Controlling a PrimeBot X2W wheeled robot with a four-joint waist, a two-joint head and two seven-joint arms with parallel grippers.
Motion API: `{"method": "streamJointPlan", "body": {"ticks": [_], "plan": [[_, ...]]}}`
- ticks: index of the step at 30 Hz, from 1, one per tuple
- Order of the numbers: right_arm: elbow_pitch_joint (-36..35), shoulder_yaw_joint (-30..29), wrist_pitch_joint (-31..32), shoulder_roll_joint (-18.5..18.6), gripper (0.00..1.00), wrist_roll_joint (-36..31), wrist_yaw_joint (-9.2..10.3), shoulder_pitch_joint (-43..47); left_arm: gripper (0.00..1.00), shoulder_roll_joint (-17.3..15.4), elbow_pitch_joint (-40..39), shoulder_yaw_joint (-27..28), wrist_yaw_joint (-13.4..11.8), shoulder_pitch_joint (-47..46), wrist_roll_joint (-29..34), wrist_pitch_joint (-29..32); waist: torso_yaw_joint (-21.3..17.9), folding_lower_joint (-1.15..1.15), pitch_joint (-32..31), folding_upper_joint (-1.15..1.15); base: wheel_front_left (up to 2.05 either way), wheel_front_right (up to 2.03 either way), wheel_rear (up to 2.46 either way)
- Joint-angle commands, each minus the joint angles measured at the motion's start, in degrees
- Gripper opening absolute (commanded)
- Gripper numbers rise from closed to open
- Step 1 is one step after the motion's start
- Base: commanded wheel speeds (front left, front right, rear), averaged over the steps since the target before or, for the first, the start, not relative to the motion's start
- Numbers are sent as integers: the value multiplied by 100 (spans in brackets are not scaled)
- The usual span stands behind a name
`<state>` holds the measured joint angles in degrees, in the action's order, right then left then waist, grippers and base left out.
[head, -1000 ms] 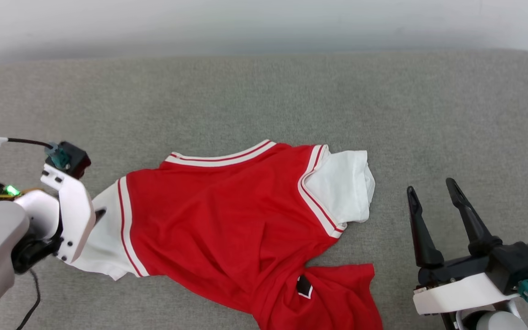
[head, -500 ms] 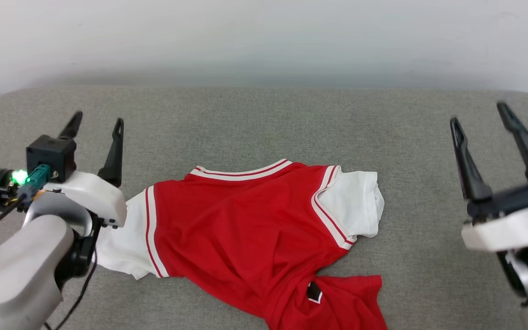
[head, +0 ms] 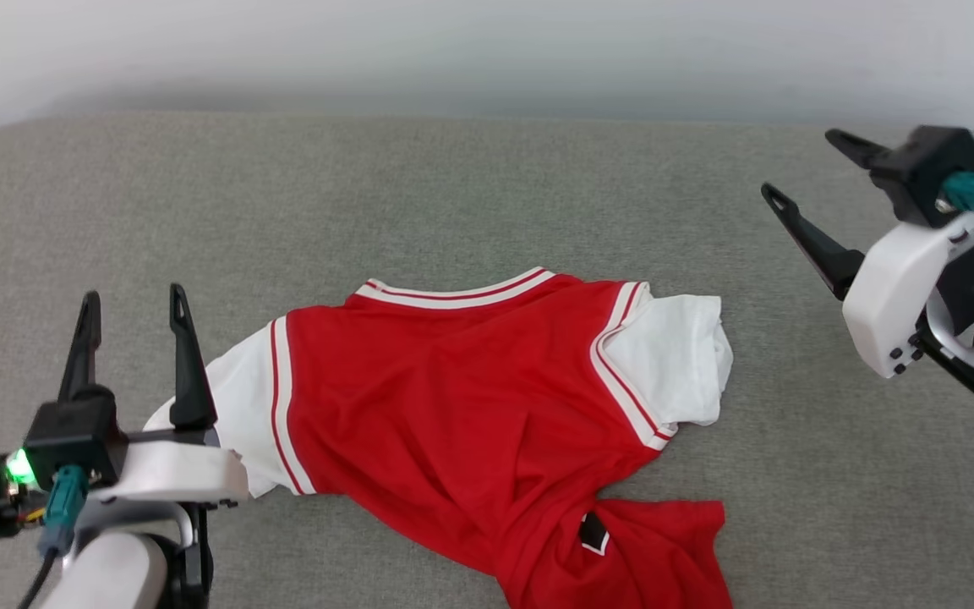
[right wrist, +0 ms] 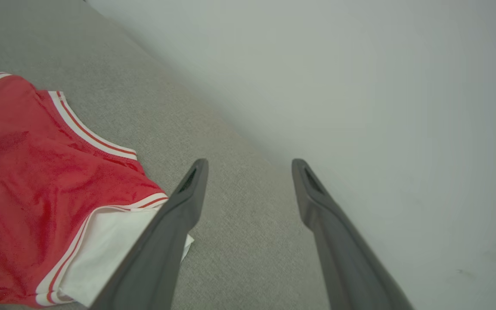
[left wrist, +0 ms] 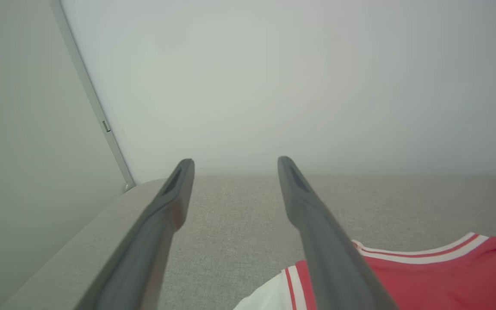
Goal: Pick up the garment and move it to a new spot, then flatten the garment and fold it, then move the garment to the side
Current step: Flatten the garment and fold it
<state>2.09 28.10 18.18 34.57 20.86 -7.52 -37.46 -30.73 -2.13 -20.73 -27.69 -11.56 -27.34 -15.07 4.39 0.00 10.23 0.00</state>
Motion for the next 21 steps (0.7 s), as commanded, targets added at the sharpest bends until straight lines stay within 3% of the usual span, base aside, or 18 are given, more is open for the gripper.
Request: {"method": "streamJointPlan", "body": {"ticks": [1,11,16,21], "plan": [[96,325,364,199,100,255,6,-288,100,211,-54,211,71,198,180,-13,80,0,105,0,0,0,0],[406,2584,2579,1102,100,1901,6,-1678,100,1410,-34,1112,822,572,1052,-15,381,0,587,0,0,0,0],[633,3341,2923,1194,100,2318,6,-2156,100,1864,1,1365,1253,410,1412,-14,563,0,924,0,0,0,0],[1020,3823,2729,1057,100,2530,6,-2348,100,2248,43,1537,1613,220,1697,-14,751,0,1214,0,0,0,0]]}}
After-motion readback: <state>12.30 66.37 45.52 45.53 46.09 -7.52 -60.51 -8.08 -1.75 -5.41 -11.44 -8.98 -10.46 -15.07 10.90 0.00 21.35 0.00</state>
